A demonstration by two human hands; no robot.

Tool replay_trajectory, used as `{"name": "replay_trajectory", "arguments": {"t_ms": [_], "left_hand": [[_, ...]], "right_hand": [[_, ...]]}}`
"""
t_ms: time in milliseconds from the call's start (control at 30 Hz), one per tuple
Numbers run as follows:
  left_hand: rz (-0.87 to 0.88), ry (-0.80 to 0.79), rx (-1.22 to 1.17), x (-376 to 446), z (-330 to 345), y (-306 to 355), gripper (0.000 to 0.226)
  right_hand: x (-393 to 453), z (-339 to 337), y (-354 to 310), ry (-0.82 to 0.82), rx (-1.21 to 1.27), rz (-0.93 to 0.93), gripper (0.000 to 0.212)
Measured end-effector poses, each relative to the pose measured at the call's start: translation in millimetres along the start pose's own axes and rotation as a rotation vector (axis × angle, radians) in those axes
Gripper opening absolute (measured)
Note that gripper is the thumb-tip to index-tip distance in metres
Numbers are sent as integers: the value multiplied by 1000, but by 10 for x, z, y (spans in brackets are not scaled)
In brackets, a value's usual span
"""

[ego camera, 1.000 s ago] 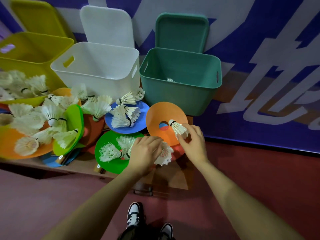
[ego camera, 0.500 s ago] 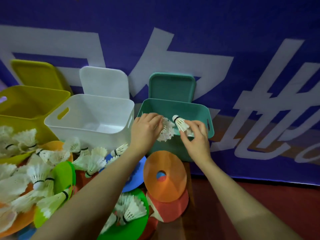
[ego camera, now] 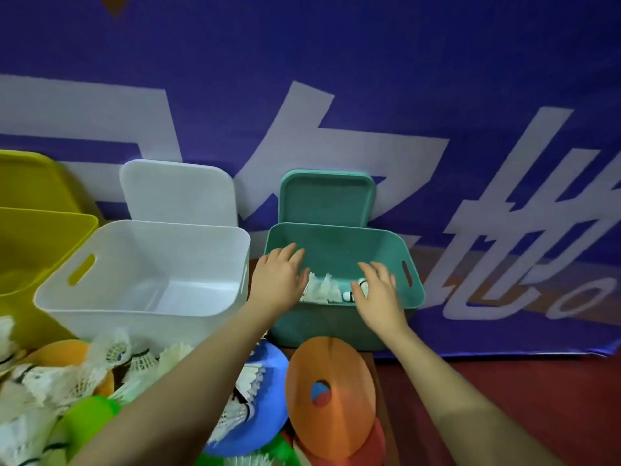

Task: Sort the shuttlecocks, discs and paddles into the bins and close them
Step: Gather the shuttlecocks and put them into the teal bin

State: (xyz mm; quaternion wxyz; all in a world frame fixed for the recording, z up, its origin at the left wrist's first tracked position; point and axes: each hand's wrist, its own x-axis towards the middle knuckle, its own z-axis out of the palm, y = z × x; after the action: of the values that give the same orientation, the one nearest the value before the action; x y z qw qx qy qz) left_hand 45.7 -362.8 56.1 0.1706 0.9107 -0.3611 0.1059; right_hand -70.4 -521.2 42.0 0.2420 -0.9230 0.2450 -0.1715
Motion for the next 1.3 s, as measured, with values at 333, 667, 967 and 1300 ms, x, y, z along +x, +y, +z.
{"name": "replay_trajectory", "arguments": {"t_ms": [333, 667, 967, 1300], "left_hand": [[-2, -28, -47, -718, -323, -183, 40], [-126, -154, -44, -1697, -437, -417, 47], [-84, -344, 57, -2155, -41, -771, 87], [-53, -59, 176, -2015, 156, -1028, 40]], "right_hand": [[-609, 88, -206, -15, 81, -190, 29], [-1163, 376, -445, -236, 181, -281, 31], [-1106, 897, -634, -428, -75, -236, 57], [-1084, 1376, -782, -485, -202, -182, 54]]}}
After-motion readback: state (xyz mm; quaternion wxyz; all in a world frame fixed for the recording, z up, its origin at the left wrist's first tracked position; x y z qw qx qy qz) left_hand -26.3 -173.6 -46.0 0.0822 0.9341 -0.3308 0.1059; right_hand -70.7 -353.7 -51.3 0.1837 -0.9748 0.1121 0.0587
